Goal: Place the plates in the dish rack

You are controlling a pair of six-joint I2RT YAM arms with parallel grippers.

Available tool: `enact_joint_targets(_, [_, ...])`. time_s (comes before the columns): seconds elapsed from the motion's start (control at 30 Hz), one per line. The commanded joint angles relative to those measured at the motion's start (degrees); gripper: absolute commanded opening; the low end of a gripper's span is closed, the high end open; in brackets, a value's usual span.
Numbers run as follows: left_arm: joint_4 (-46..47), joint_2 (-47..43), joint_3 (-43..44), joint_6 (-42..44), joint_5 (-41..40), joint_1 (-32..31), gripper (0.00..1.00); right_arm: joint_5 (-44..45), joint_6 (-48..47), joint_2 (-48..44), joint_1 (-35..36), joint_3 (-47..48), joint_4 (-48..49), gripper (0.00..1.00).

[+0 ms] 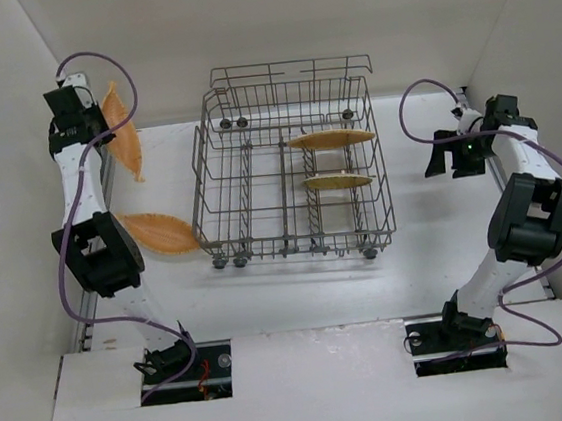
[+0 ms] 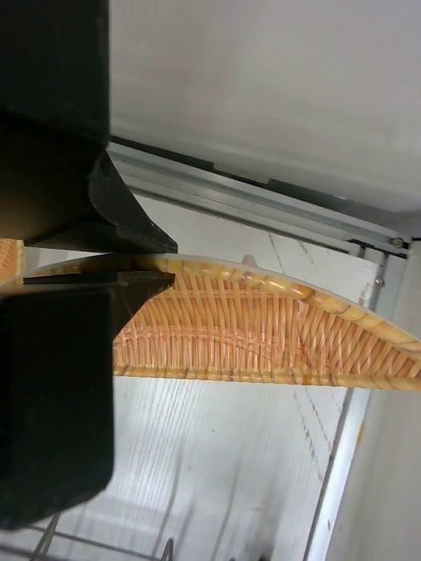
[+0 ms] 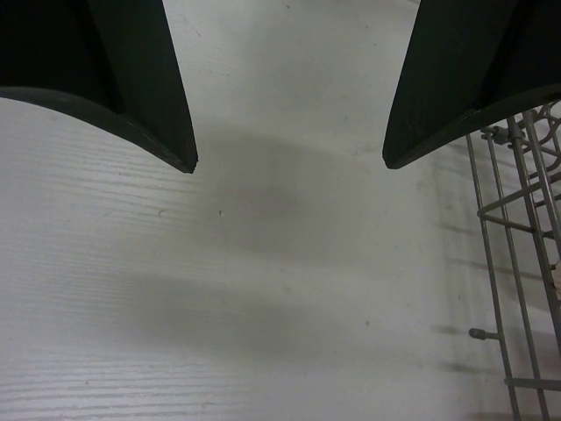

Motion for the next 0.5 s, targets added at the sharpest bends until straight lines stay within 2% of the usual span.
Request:
enact_joint_targets(0.0, [2.85, -8.38, 2.08, 2.82, -0.89, -4.34, 0.02, -2.08, -1.21, -4.52, 0.41, -1.50, 4.12, 0.92])
enact_joint_targets(0.23, [8.03, -15.24, 3.41, 15.28, -7.57, -14.61, 0.03, -3.22, -0.77, -6.72, 0.41, -4.84, 6.58, 0.92])
enact_joint_targets(0.47, [13.65, -19.90, 0.25, 28.29, -9.52, -24.29, 0.03, -4.10, -0.33, -8.21, 0.41, -7.65, 8.52, 0.92])
